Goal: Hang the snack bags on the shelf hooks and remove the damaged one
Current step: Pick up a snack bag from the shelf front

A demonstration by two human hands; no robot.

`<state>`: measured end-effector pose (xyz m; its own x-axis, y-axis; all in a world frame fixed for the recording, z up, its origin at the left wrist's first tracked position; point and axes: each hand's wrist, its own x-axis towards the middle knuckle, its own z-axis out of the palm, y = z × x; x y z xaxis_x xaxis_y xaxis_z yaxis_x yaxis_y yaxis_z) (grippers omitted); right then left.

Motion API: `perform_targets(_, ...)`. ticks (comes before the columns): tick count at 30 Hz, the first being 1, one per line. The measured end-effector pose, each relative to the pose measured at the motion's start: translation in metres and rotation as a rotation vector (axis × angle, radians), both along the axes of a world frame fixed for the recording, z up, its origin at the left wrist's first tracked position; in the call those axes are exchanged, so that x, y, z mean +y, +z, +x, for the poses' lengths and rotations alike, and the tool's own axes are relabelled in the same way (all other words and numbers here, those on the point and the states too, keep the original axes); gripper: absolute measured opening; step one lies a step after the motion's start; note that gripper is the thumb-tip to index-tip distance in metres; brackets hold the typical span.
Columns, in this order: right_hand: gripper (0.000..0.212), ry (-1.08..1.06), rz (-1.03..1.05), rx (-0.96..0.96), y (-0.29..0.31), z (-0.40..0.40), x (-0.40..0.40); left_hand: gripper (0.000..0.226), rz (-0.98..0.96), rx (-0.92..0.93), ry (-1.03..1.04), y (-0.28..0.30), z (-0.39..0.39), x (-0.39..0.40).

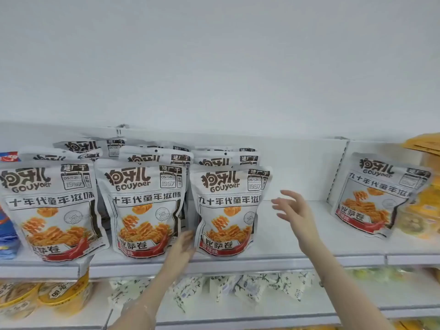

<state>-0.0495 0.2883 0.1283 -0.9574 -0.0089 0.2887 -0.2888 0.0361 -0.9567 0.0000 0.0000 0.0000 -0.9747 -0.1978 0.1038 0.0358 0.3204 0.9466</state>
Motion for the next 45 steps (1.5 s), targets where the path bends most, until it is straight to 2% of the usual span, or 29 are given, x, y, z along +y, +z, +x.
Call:
perform_targets(5, 0.041, 0.051, 0.063, -0.042, 0.016, -0.027, -0.015, 0.04, -0.095, -0.056, 0.052, 0.009, -0.003, 0.009)
perform_targets(10, 0.017, 0.133, 0.068, -0.002, 0.026, -0.04, -0.028, 0.014, -0.051, -0.038, 0.125, 0.006, -0.008, 0.02)
perform_targets(12, 0.015, 0.123, 0.043, 0.009, 0.03, -0.042, -0.03, 0.008, -0.011, 0.013, 0.188, 0.01, -0.005, 0.023)
perform_targets(16, 0.019, 0.086, 0.076, 0.109, 0.051, -0.036, -0.033, 0.024, 0.05, 0.091, 0.25, 0.027, 0.005, 0.029)
perform_targets(22, 0.018, -0.036, 0.12, 0.312, 0.113, -0.016, -0.03, 0.011, 0.165, 0.281, 0.2, 0.082, 0.03, 0.042)
perform_targets(26, 0.019, -0.064, 0.109, 0.364, 0.141, -0.001, -0.027, 0.007, 0.191, 0.446, 0.15, 0.124, 0.05, 0.063)
perform_targets(29, 0.02, -0.075, 0.052, 0.348, 0.153, 0.007, -0.02, 0.01, 0.247, 0.473, 0.082, 0.141, 0.064, 0.075)
perform_targets(32, 0.02, -0.065, 0.029, 0.312, 0.16, 0.009, -0.009, 0.025, 0.264, 0.485, 0.021, 0.148, 0.073, 0.08)
perform_targets(35, 0.017, -0.041, 0.009, 0.26, 0.159, 0.01, 0.003, 0.026, 0.259, 0.504, 0.094, 0.153, 0.074, 0.079)
perform_targets(38, 0.025, -0.023, -0.025, 0.207, 0.154, 0.01, 0.012, 0.025, 0.277, 0.555, 0.165, 0.159, 0.071, 0.072)
perform_targets(45, 0.025, 0.018, -0.101, 0.134, 0.144, 0.009, 0.019, 0.024, 0.201, 0.564, 0.149, 0.16, 0.062, 0.064)
